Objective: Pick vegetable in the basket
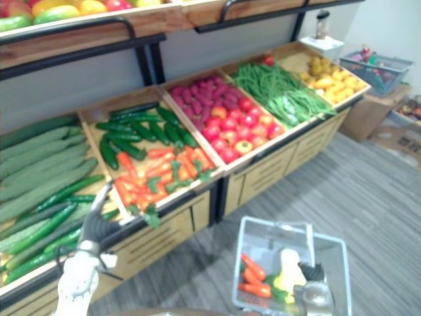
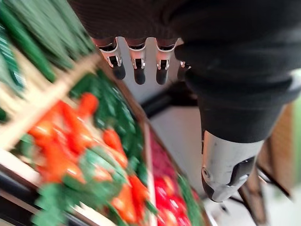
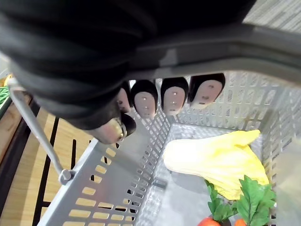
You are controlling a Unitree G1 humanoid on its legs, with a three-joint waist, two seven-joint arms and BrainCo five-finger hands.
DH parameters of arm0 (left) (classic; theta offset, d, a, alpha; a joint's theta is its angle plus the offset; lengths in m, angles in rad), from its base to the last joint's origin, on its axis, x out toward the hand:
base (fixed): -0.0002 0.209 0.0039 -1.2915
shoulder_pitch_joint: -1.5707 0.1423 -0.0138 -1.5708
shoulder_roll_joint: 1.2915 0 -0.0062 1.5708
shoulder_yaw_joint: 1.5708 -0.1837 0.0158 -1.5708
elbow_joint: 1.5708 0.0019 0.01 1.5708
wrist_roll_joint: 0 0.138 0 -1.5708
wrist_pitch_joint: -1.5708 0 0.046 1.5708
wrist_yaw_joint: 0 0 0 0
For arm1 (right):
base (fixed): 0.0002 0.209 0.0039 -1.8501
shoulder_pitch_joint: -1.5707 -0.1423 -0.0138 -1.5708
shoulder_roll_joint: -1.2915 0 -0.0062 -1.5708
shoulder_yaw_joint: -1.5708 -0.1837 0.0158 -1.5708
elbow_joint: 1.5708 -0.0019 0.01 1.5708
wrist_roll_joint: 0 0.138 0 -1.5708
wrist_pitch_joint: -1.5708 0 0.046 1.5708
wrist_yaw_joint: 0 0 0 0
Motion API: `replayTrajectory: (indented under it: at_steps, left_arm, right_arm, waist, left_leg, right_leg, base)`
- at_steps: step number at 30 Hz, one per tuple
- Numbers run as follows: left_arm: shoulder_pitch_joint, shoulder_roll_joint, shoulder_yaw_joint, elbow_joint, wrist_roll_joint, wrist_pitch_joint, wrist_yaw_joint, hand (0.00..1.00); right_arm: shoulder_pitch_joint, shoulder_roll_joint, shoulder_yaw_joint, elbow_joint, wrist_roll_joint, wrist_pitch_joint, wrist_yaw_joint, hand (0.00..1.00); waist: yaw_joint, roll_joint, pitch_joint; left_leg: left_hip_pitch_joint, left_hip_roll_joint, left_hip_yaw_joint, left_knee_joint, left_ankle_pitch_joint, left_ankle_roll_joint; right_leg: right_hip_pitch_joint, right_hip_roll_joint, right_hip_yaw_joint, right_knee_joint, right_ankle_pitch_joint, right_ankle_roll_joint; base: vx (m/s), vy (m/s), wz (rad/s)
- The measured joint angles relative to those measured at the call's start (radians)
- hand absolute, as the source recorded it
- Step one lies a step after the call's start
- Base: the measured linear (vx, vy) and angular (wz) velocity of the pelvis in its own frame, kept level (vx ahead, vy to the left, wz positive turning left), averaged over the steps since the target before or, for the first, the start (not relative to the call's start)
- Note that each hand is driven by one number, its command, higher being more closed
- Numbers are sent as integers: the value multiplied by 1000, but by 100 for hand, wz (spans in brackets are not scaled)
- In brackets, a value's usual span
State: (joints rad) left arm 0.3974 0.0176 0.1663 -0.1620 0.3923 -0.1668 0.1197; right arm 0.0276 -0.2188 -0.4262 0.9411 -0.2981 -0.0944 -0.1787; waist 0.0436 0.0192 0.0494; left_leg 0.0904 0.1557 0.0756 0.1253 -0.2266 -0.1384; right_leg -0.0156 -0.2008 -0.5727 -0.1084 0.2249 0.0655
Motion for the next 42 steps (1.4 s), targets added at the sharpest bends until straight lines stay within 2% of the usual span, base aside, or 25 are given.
replayTrajectory:
  at_steps: [2, 6, 12, 14, 19, 22, 26, 27, 29, 30, 32, 34, 35, 36, 37, 38, 39, 40, 42]
  left_arm:
    - [-1, -25, 46, 99, 29, 2, 73, 0]
    - [-21, -58, 120, 331, 44, 2, 171, 0]
    - [-41, -86, 245, 617, 11, 28, 253, 0]
    - [-60, -84, 260, 744, 2, 53, 269, 0]
    - [-101, -73, 260, 1027, 17, 126, 269, 0]
    - [-120, -36, 271, 1101, 3, 158, 261, 0]
    - [-120, -14, 272, 1142, 1, 168, 245, 0]
    - [-123, -14, 268, 1163, 2, 172, 214, 0]
    - [-141, -15, 234, 1183, 2, 172, 184, 0]
    - [-150, -10, 208, 1182, 3, 171, 168, 0]
    - [-159, 7, 175, 1182, 3, 171, 157, 0]
    - [-163, 35, 127, 1174, 5, 168, 156, 0]
    - [-177, 47, 113, 1162, 5, 169, 154, 0]
    - [-170, 44, 110, 1154, 5, 168, 152, 0]
    - [-176, 40, 106, 1147, 5, 164, 148, 0]
    - [-182, 39, 104, 1147, 4, 162, 147, 0]
    - [-197, 36, 98, 1143, 3, 162, 142, 0]
    - [-197, 37, 100, 1142, 2, 162, 136, 0]
    - [-206, 36, 108, 1153, 1, 162, 132, 0]
  right_arm:
    - [9, 10, -7, 3, 4, 0, -25, 100]
    - [33, 26, -42, 9, 28, -6, -64, 100]
    - [54, 83, -99, 9, 45, -16, -113, 100]
    - [53, 90, -110, 10, 68, -16, -131, 100]
    - [47, 113, -114, 16, 85, -18, -153, 100]
    - [44, 122, -111, 19, 86, -20, -166, 100]
    - [44, 123, -106, 21, 82, -20, -163, 100]
    - [43, 123, -106, 19, 81, -19, -159, 100]
    - [39, 122, -108, 0, 82, -19, -159, 100]
    - [40, 128, -108, -28, 82, -16, -157, 100]
    - [51, 143, -107, -80, 81, -17, -152, 100]
    - [73, 161, -81, -138, 80, -17, -146, 100]
    - [82, 169, -66, -155, 80, -17, -144, 100]
    - [73, 172, -64, -155, 80, -17, -144, 100]
    - [60, 170, -66, -157, 81, -15, -142, 100]
    - [54, 167, -68, -159, 83, -15, -144, 100]
    - [57, 158, -75, -156, 83, -15, -152, 100]
    - [53, 154, -64, -150, 78, -16, -150, 100]
    - [54, 143, -36, -150, 66, -20, -144, 100]
  waist:
    - [2, -4, -4]
    - [-3, -10, -7]
    - [-6, -27, -14]
    - [-12, -27, -14]
    - [-18, -26, -13]
    - [-23, -26, -10]
    - [-31, -18, 1]
    - [-45, -14, 10]
    - [-53, -11, 38]
    - [-70, -17, 54]
    - [-71, -29, 76]
    - [-75, -52, 78]
    - [-85, -67, 86]
    - [-85, -42, 88]
    - [-83, -21, 97]
    - [-90, -21, 101]
    - [-94, -27, 111]
    - [-89, -39, 120]
    - [-94, -36, 120]
  left_leg:
    - [2, -2, -12, -18, 13, -1]
    - [8, -3, -39, -38, 27, -1]
    - [19, -3, -55, -78, 49, -2]
    - [22, -4, -56, -89, 55, -2]
    - [53, -1, -24, -107, 55, -3]
    - [86, 4, 24, -122, 53, -6]
    - [144, 14, 104, -122, 34, -16]
    - [163, 18, 142, -109, 17, -19]
    - [178, 28, 194, -70, -14, -18]
    - [185, 25, 226, -51, -26, -18]
    - [212, 14, 285, -51, -34, -19]
    - [215, -7, 375, -50, -42, -14]
    - [217, -13, 418, -47, -43, -9]
    - [216, -1, 452, -50, -38, -1]
    - [217, 34, 522, -50, -36, -3]
    - [217, 38, 536, -51, -34, -4]
    - [235, 35, 574, -48, -31, -8]
    - [247, 25, 619, -34, -31, -8]
    - [248, 28, 696, -17, -13, 5]
  right_leg:
    - [3, -3, -15, 0, -4, -5]
    - [20, -7, -44, 0, -12, 0]
    - [25, -9, -63, -1, -16, 2]
    - [25, -10, -65, -1, -17, 4]
    - [24, -4, -36, -5, -16, 6]
    - [19, 7, 8, -5, -15, 6]
    - [22, 31, 81, 0, -14, 8]
    - [17, 35, 117, 11, -17, 4]
    - [-19, 33, 170, 88, -40, 6]
    - [-48, 28, 203, 140, -46, 2]
    - [-78, 31, 261, 175, -49, 0]
    - [-132, 46, 347, 176, -21, 29]
    - [-140, 62, 368, 135, 29, 59]
    - [-138, 79, 366, 98, 56, 77]
    - [-185, 75, 219, 321, -108, -78]
    - [-202, 44, 154, 463, -212, -107]
    - [-185, -3, 50, 598, -309, -96]
    - [-182, -2, 11, 586, -311, -103]
    - [-156, 55, -14, 470, -294, -125]
  base:
    - [15, -27, 24]
    - [9, -22, 19]
    - [3, -16, 10]
    - [1, -5, 3]
    - [8, 5, -18]
    - [10, 15, -39]
    - [30, 28, -62]
    - [13, 48, -67]
    - [-27, 54, -82]
    - [-54, 44, -94]
    - [-68, 50, -88]
    - [-120, 68, -117]
    - [-116, 44, -110]
    - [-112, -4, -122]
    - [-67, -25, -95]
    - [27, -40, -105]
    - [81, -14, -93]
    - [58, -19, -129]
    - [-15, -13, -112]
